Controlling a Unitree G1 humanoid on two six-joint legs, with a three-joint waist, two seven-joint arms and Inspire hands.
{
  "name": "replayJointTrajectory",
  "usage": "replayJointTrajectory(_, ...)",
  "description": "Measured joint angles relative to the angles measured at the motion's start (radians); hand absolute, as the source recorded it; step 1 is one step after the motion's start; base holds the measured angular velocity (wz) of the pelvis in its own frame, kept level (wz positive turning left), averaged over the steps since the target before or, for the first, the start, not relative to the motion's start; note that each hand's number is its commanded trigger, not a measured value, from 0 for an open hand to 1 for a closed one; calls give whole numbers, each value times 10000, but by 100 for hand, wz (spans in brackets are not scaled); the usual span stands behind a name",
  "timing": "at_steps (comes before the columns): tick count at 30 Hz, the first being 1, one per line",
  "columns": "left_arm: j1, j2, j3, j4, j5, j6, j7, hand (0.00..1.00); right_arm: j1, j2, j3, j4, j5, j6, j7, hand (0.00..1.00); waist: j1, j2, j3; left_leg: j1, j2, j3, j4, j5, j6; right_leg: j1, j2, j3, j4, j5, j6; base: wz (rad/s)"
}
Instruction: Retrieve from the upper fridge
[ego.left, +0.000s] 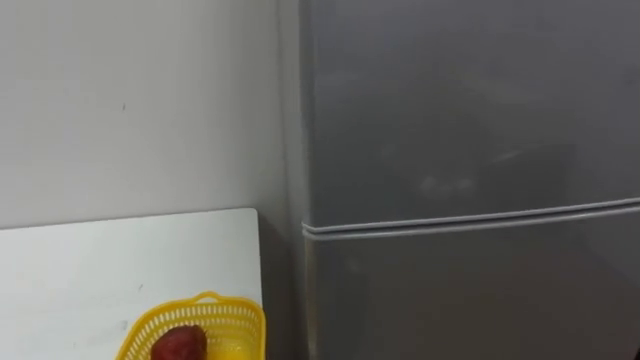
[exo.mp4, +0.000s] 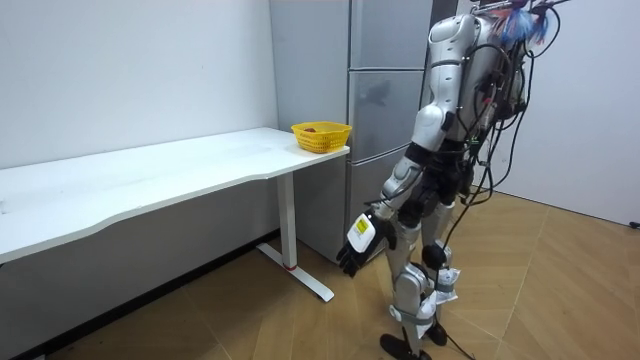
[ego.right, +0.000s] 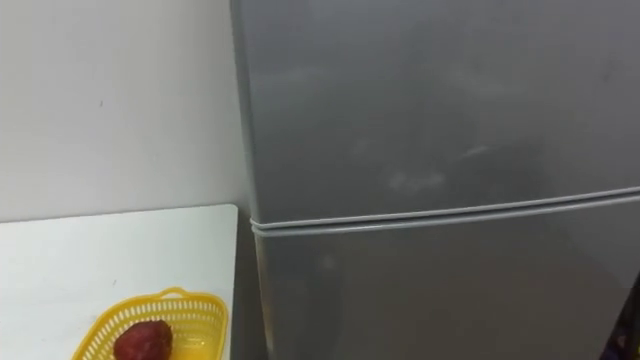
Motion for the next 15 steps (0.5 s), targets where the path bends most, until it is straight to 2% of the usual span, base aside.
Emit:
replayJointTrajectory(2, -46, -75, -14, 25, 0, 14, -4, 0, 0, 203, 278, 483, 54, 17, 105, 0, 17, -16, 4, -20, -1, -3, 1, 6, -7, -16, 2, -2, -13, -4, -8, 0)
replayJointTrajectory(5, 8, -186, -19, 17, 4, 114, -24, 0, -20, 294, 501, 1385, 423, 112, 530, 0, 89, -23, 4, -29, -29, -2, -7, 6, -6, -21, -11, 27, -11, -2, -19, 1)
replayJointTrajectory(10, 108, -220, -15, -48, -2, 278, -85, 0, -328, 393, 884, 3016, 1725, 315, 1057, 0, 113, -47, 12, 108, -77, -35, -84, 4, 0, 12, -24, 115, -20, -24, 9, -3)
replayJointTrajectory(15, 199, -246, -8, -183, -7, 298, -80, 0, -453, 483, 1032, 4933, 1973, 587, 1666, 0, 66, -62, 26, 126, -87, -43, -80, 2, 3, 88, -54, 91, -64, -47, 39, 2)
